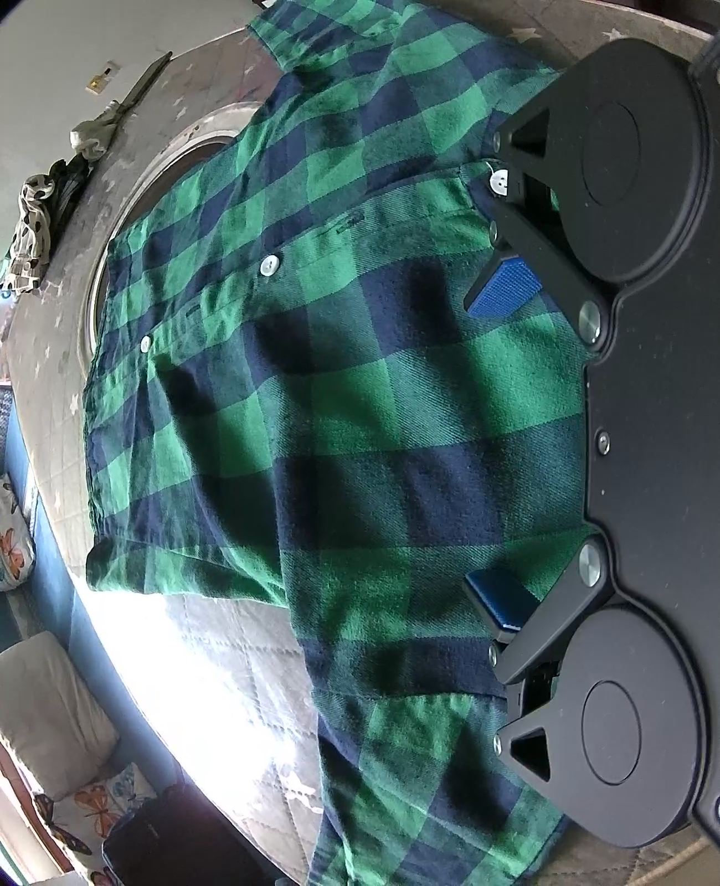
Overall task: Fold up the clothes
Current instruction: 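Lay the stretched sleeve flat and open the right gripper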
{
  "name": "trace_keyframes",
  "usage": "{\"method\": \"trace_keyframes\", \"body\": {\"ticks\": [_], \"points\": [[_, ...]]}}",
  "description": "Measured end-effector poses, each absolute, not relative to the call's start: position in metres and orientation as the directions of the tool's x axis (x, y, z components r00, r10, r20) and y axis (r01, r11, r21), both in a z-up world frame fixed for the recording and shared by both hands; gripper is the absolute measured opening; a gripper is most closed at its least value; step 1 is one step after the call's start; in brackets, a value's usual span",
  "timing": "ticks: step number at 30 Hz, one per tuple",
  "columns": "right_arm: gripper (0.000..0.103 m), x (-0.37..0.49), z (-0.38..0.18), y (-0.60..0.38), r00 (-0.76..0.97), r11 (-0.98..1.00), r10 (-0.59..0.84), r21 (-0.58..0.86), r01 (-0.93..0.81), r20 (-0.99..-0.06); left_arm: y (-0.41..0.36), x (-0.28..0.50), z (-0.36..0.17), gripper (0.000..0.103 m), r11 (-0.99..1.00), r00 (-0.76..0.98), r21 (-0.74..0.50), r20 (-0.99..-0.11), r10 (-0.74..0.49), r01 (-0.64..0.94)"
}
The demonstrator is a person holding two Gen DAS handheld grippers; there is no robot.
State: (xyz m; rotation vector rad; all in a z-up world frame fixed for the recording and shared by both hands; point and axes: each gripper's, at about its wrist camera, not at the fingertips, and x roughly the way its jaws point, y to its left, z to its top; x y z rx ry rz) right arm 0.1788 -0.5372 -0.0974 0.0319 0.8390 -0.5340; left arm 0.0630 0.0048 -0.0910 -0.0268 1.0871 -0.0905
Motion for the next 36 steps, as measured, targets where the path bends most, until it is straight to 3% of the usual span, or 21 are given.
{"method": "trace_keyframes", "body": {"ticks": [9,10,12,15,21,29,36], "points": [[0.006,0.175,-0.096,-0.529,0.563,0.897,-0.387,-0.156,0.414,-0.730,0.008,0.062,-0.089,0.099,0.994,0.461,-0.092,-0.881,-0.107,0.055],[0.008,0.175,-0.096,-0.525,0.562,0.899,-0.394,-0.177,0.400,-0.727,0.009,0.062,-0.089,0.099,0.994,0.461,-0.098,-0.880,-0.111,0.052],[0.026,0.173,-0.092,-0.518,0.568,0.902,-0.400,-0.198,0.384,-0.719,0.011,0.062,-0.087,0.099,0.993,0.461,-0.112,-0.880,-0.118,0.040],[0.033,0.170,-0.089,-0.510,0.571,0.908,-0.395,-0.210,0.363,-0.720,0.014,0.061,-0.085,0.099,0.991,0.466,-0.129,-0.875,-0.128,0.029],[0.036,0.151,-0.076,-0.486,0.607,0.928,-0.354,-0.184,0.325,-0.712,0.017,0.056,-0.080,0.099,0.990,0.476,-0.140,-0.869,-0.132,0.020],[0.036,0.100,-0.076,-0.402,0.660,0.996,-0.085,-0.055,0.067,-0.747,0.012,0.052,-0.078,0.099,0.988,0.472,-0.146,-0.868,-0.155,0.055],[0.036,0.071,-0.087,-0.332,0.621,0.994,0.066,0.001,-0.105,-0.781,0.008,0.047,-0.081,0.099,0.988,0.455,-0.142,-0.877,-0.156,0.066]]}}
